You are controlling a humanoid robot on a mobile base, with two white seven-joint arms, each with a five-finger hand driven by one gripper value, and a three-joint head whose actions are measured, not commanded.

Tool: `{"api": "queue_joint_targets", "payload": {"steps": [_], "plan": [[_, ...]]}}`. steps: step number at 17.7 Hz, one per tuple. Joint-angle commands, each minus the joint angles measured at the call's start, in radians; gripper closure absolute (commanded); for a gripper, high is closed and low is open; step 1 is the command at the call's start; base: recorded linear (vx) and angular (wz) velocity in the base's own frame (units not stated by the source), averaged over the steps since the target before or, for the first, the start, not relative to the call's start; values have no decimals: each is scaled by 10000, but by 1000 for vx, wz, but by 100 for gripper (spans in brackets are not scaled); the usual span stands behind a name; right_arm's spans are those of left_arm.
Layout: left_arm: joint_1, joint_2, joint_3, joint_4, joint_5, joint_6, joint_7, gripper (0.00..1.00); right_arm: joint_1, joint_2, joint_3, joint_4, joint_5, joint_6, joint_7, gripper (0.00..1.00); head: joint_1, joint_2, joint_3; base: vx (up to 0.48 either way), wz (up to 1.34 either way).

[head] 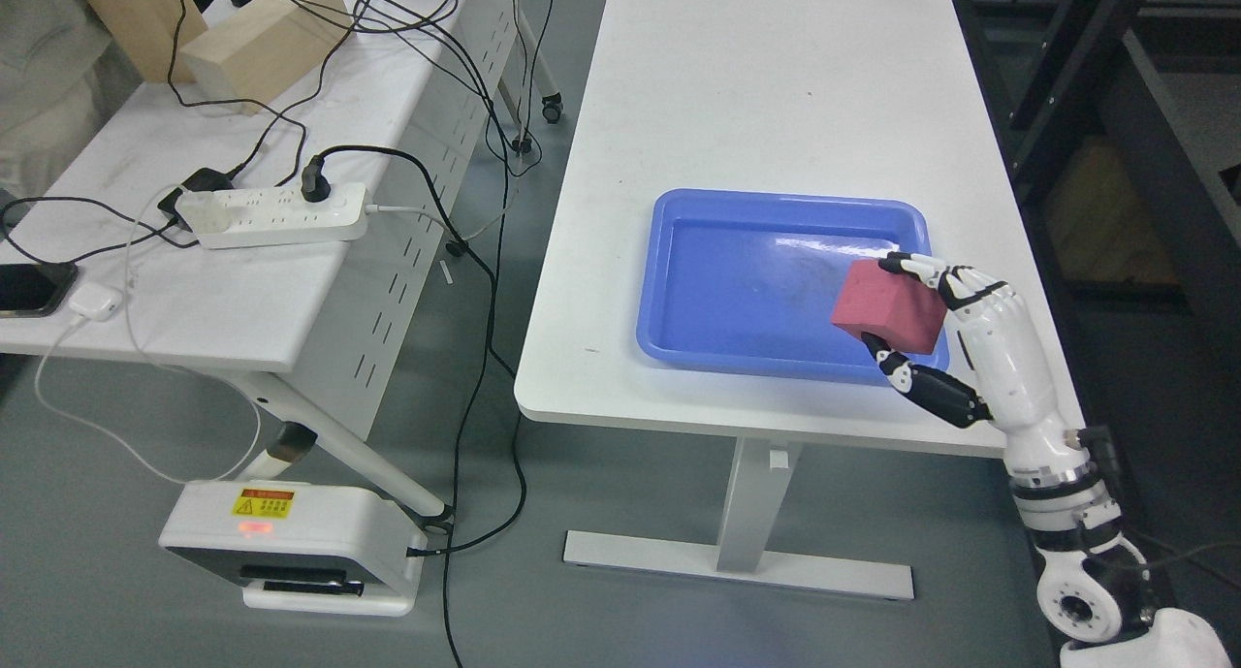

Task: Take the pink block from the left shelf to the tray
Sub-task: 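Lower the pink cube into the blue tray with the right hand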

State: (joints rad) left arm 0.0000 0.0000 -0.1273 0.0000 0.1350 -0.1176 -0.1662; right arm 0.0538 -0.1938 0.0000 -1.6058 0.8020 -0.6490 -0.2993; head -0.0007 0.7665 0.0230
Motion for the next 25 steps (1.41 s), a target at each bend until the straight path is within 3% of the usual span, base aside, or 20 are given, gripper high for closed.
{"api": "queue_joint_targets", "payload": {"steps": [1, 11, 18, 25], "plan": [[200, 175, 0, -174, 0, -5, 6, 0, 29, 35, 15, -94, 369, -15, 170, 94, 0, 0, 0, 165, 0], [200, 175, 0, -174, 0, -5, 6, 0, 29, 35, 889, -125, 3267, 169, 660, 95, 0, 1, 0, 110, 0], [200, 175, 0, -174, 0, -5, 6, 0, 29, 311, 1486, -140, 3439, 996, 1856, 95, 0, 1, 0, 68, 0], [200, 175, 0, -174, 0, -5, 6, 0, 60, 465, 1565, -140, 3347, 1151, 2072, 95, 0, 1, 0, 43, 0]]}}
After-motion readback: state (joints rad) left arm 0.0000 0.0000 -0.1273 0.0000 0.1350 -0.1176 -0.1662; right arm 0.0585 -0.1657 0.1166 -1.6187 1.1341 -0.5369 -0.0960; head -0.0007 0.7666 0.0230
